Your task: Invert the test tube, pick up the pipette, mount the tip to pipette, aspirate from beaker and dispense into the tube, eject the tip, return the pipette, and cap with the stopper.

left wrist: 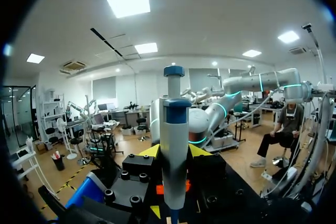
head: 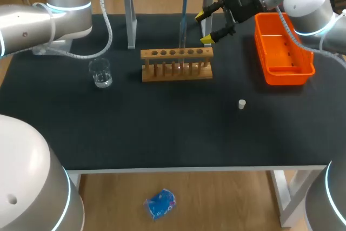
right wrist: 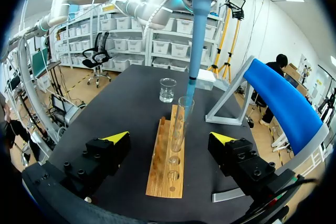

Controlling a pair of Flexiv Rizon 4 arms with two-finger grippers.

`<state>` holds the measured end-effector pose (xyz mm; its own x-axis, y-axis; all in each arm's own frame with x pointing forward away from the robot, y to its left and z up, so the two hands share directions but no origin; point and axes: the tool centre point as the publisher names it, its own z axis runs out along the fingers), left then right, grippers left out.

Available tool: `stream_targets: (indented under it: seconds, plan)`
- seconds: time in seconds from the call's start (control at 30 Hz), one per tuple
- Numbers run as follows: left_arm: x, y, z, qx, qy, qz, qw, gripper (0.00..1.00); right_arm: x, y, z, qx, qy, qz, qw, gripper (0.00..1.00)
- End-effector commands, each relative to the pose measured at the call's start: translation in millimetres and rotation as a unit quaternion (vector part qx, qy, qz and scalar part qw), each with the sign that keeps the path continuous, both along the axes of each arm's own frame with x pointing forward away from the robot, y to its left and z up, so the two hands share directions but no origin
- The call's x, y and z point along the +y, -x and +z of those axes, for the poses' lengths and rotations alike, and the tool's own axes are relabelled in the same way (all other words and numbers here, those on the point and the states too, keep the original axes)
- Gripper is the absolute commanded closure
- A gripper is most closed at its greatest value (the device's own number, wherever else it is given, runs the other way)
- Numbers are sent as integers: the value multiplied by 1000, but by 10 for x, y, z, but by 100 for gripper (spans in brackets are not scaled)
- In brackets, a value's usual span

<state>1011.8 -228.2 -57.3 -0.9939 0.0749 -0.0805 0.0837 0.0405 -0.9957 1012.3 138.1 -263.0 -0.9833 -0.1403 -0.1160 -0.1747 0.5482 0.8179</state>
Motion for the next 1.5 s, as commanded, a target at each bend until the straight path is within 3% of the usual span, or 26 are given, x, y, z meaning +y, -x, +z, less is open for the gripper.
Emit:
stream_targets:
  seconds: [0.03,0.87,1.17,1.5]
  plan:
    - [7,23,73,-1,-5,0,1000,100,-4,-5,-2,0,1,1,1000,0]
    - [-30,154,519,-32,-16,3,999,100,-4,-5,-2,0,1,1,1000,0]
    - [-36,221,598,-37,-18,3,999,100,-4,-5,-2,0,1,1,1000,0]
    - [-29,488,722,-30,-14,16,999,100,-89,242,196,-11,-64,3,998,0]
